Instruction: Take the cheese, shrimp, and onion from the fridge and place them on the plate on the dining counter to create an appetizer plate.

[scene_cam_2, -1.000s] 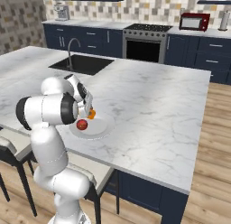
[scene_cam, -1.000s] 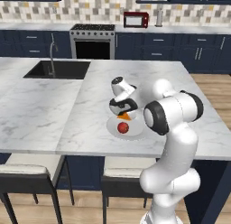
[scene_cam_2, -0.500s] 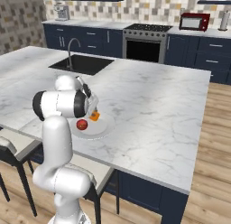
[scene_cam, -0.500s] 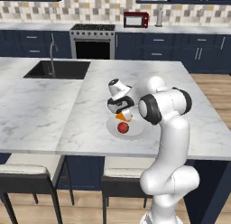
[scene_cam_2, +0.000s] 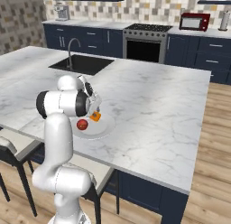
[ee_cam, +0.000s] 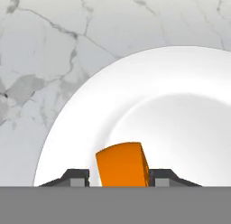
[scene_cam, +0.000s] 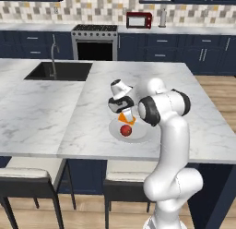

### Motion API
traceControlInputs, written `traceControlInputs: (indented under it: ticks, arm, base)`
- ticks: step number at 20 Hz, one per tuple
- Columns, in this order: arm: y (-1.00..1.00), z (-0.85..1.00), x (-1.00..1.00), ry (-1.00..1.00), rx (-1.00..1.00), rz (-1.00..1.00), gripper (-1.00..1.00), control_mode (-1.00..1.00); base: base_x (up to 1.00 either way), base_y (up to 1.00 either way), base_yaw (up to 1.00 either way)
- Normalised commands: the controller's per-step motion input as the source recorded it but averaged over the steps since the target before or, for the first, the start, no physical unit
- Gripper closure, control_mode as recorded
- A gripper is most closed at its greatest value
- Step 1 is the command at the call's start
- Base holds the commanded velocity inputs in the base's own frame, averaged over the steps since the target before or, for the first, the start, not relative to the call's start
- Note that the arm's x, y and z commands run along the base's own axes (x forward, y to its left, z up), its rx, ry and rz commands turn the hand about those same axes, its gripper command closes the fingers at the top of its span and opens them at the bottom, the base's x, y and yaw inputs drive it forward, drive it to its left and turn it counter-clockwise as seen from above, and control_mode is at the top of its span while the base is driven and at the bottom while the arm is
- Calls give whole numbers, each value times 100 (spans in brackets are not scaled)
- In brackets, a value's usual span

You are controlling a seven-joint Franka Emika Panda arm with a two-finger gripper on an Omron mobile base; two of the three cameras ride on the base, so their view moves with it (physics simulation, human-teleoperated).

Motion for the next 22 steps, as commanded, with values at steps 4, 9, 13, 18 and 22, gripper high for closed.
traceControlInputs:
  ticks: [4,9,13,18,22]
  arm:
    - [0,0,-56,-3,0,-5,-100,-100]
    - [0,53,-77,-8,6,-1,-100,-100]
    - [0,100,-85,-4,24,6,-100,-100]
    - [-9,100,-92,0,20,24,-100,-100]
    - [-25,94,-95,1,2,44,-100,-100]
  base:
    - [0,0,0]
    - [0,0,0]
    - [0,0,0]
    - [0,0,0]
    - [0,0,0]
